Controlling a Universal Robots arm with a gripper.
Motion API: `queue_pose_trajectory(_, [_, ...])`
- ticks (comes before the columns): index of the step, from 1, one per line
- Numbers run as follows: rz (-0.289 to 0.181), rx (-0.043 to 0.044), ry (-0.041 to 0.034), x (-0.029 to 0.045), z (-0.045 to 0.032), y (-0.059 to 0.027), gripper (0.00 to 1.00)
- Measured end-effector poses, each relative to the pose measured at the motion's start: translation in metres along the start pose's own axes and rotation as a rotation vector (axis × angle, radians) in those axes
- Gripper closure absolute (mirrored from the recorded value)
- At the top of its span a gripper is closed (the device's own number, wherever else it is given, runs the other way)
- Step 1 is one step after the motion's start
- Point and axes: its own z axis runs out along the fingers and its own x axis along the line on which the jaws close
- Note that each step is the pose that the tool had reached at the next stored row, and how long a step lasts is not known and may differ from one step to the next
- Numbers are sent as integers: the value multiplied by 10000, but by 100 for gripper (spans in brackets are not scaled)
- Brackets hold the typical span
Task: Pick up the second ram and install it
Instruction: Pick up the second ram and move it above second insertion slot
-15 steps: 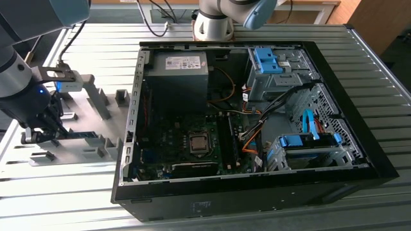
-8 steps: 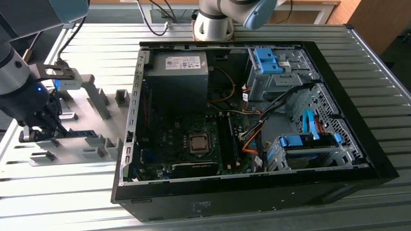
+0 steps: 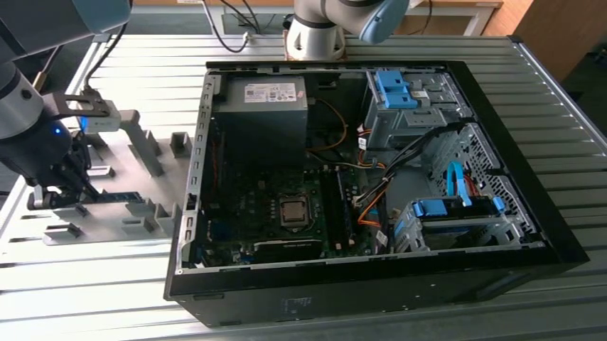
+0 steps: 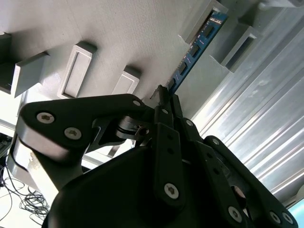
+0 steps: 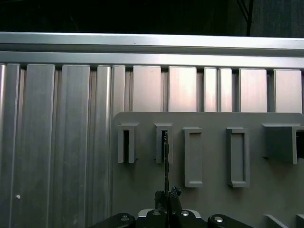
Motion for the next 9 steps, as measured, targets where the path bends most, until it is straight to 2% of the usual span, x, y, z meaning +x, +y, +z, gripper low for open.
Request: queue_pose_trajectory(9, [0,-1,1,-1,-30,1,86])
